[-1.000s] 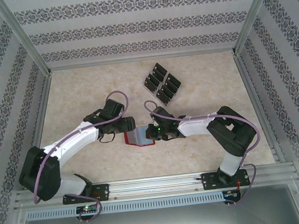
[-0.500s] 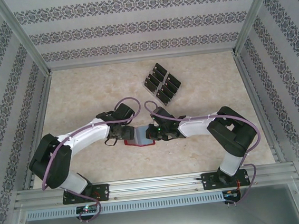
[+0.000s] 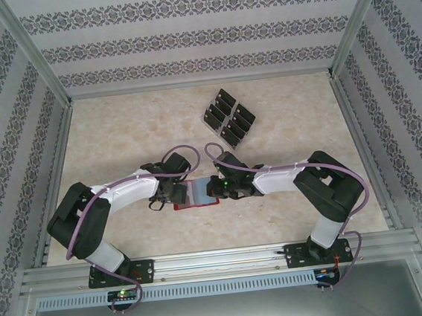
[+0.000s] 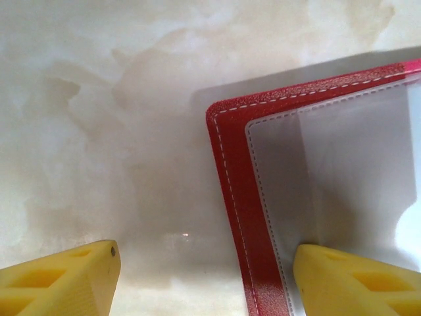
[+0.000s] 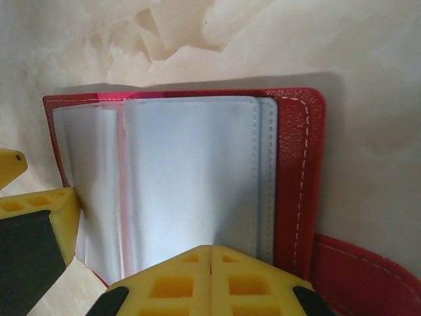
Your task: Put the credit cards into the card holder
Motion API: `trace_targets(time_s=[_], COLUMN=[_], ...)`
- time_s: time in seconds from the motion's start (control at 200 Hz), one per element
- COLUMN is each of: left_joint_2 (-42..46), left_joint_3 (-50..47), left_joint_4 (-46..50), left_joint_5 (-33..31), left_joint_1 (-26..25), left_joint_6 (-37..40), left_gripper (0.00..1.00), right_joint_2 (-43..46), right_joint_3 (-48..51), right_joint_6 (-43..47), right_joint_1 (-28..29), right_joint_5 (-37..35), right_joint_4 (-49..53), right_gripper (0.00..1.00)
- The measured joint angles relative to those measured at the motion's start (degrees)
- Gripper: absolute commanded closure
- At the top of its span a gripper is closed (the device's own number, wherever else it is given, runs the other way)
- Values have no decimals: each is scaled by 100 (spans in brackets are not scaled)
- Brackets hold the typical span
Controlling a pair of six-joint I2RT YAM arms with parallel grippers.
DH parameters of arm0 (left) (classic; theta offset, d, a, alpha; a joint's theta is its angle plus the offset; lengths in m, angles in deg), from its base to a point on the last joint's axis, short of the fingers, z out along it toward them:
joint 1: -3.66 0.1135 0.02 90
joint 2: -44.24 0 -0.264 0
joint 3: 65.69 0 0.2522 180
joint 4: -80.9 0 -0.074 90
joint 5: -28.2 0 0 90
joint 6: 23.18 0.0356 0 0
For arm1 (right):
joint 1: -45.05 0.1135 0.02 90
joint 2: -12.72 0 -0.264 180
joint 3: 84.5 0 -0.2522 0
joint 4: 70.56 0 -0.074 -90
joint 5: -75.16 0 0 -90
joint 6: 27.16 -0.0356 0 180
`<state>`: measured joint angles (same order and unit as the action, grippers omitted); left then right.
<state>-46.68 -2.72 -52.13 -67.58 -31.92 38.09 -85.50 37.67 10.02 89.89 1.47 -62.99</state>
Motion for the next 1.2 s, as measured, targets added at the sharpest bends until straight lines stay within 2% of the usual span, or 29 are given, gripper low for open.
trace_targets(time_s=[0.095,0.24,0.485,0.66,0.864,1.199], left_joint_2=[61,192,656,1043,1185,1123], left_joint_3=[-39,-94,-94,-85,-79,-76], left_joint_4=[-59,-76,-76,-81,-153,-291], left_joint_5=[-11,-4,125,262,352,409], left_joint_1=[0,0,0,0,0,0], left_joint_6=[-2,-20,-83,-155,-177,-177], left_gripper=[28,27,24,22,20,20], right_joint_2=[48,310,1198,1515,944,-896], right_joint_3=[0,-24,-640,-1543,-2883,-4590], right_joint_6=[4,114,533,1143,2127,3532], right_joint_1=[-2,-57,-590,-1329,-1963,-2033], right_joint_5=[-31,-55,-39,-107,-385,-999], right_joint_4=[83,428,1320,2068,3003,4275], right_gripper=[86,63,54,41,41,51])
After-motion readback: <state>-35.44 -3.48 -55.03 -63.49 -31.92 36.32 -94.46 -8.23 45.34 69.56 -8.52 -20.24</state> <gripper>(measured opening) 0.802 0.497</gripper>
